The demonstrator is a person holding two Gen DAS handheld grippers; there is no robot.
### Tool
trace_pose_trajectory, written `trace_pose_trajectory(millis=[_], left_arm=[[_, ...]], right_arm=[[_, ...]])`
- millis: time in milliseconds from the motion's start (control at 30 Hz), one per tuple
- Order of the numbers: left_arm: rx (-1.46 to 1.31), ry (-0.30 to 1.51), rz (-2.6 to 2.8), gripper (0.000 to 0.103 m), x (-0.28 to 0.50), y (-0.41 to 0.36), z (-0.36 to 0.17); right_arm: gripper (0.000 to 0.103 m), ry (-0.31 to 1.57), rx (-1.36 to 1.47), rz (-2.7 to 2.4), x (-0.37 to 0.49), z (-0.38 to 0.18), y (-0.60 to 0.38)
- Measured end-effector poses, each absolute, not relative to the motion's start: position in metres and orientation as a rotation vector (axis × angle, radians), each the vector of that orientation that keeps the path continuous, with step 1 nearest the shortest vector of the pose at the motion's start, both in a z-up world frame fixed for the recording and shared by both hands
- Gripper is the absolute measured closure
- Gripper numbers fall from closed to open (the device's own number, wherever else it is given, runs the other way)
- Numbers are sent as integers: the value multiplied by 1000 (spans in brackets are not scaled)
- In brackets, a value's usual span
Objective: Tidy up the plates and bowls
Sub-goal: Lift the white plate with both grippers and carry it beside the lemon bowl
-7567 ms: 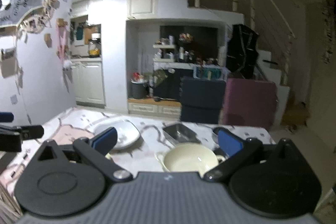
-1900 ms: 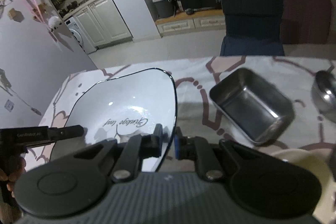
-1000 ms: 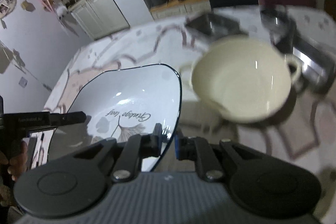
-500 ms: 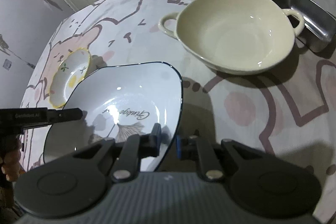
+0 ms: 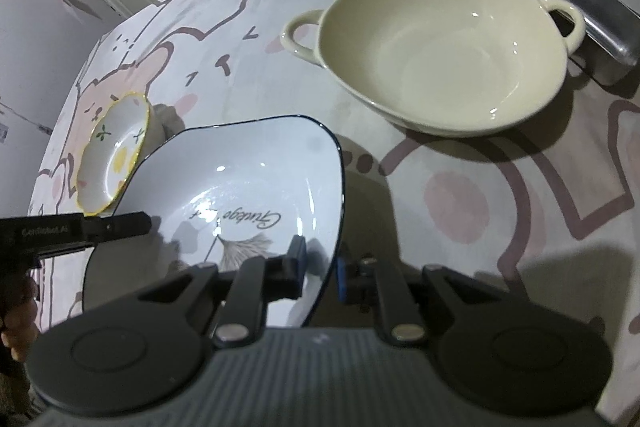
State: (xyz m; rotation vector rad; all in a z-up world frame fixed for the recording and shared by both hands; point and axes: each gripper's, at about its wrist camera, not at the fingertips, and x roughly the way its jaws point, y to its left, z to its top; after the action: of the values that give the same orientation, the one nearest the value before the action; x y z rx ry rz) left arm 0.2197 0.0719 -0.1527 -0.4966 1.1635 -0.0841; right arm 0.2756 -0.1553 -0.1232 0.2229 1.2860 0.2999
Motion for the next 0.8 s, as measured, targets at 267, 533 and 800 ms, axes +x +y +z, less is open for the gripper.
trace_pose_trajectory(millis=[267, 533, 800], left_arm=[[-487, 1181, -78, 94, 223, 70, -157], [-469, 1195, -86, 93, 221, 68, -160], [-432, 1218, -101, 89, 220, 64, -166]], right_arm=[[83, 1320, 238, 285, 281, -131, -154], [82, 1333, 223, 290, 280, -136, -151], [81, 1354, 216, 287, 278, -141, -144]])
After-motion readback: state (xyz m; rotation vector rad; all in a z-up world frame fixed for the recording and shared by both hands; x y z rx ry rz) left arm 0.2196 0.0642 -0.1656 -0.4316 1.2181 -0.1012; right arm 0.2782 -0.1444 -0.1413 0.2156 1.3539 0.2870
